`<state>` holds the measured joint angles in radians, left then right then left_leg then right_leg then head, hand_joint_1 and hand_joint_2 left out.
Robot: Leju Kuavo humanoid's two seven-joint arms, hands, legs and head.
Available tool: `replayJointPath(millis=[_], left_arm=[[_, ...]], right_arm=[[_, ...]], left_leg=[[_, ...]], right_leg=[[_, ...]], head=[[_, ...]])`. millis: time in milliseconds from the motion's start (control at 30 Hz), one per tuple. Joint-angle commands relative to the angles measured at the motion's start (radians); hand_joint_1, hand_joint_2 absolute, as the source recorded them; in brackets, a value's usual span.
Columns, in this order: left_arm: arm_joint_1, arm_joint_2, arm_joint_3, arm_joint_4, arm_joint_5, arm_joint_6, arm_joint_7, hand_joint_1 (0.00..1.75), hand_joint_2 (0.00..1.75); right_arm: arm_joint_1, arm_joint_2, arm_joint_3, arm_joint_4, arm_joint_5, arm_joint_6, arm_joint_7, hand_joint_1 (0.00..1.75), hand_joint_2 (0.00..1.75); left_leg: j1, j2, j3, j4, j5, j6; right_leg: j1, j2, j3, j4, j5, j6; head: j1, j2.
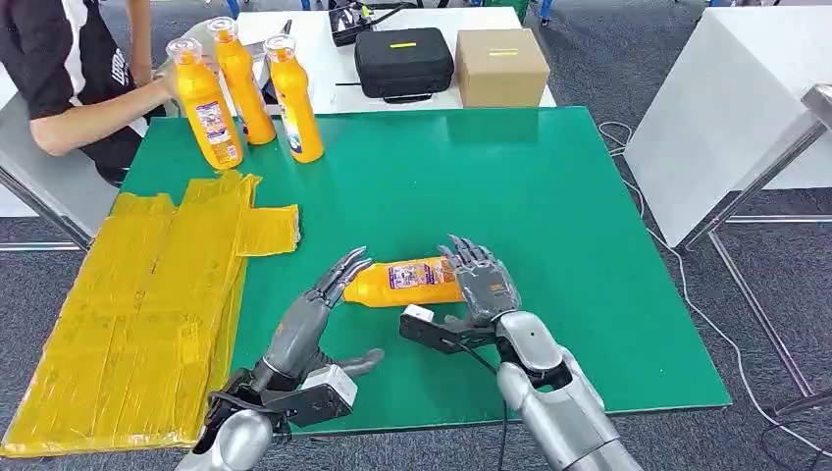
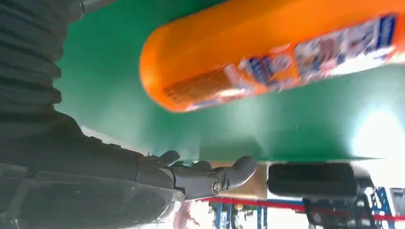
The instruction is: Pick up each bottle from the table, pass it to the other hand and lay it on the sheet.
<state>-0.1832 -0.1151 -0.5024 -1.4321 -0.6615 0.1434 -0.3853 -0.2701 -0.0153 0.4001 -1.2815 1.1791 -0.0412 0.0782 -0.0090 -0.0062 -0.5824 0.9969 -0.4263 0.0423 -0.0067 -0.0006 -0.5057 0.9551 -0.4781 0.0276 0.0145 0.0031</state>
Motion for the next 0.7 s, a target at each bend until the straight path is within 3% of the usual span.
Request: replayJointPath(millis=[33, 200, 700], left_arm=[[-0.044, 0.004, -0.033, 0.068, 0.012, -0.011, -0.005, 0.0, 1.75], [-0.044, 0.006, -0.033, 0.067, 0.015, -0.013, -0.005, 0.0, 1.75], [-0.02, -0.001, 0.002, 0.044, 0.024, -0.031, 0.017, 0.0, 1.75]], right_arm=[[-0.11, 0.044, 0.085, 0.249, 0.035, -0.006, 0.022, 0.0, 1.75], [-0.126, 0.05, 0.092, 0.278, 0.047, -0.017, 0.032, 0.0, 1.75], [-0.328, 0.123, 0.05, 0.603, 0.134, -0.065, 0.134, 0.0, 1.75]], left_leg=[[0.0, 0.002, 0.003, -0.001, -0.001, -0.002], [0.0, 0.002, 0.002, -0.001, -0.001, -0.002], [0.0, 0.002, 0.003, 0.0, -0.001, -0.003]], right_leg=[[0.0, 0.002, 0.003, -0.002, 0.0, -0.001], [0.0, 0.002, 0.002, -0.001, 0.0, 0.0], [0.0, 0.002, 0.003, -0.001, 0.0, -0.001]], head=[[0.0, 0.0], [0.0, 0.0], [0.0, 0.0]])
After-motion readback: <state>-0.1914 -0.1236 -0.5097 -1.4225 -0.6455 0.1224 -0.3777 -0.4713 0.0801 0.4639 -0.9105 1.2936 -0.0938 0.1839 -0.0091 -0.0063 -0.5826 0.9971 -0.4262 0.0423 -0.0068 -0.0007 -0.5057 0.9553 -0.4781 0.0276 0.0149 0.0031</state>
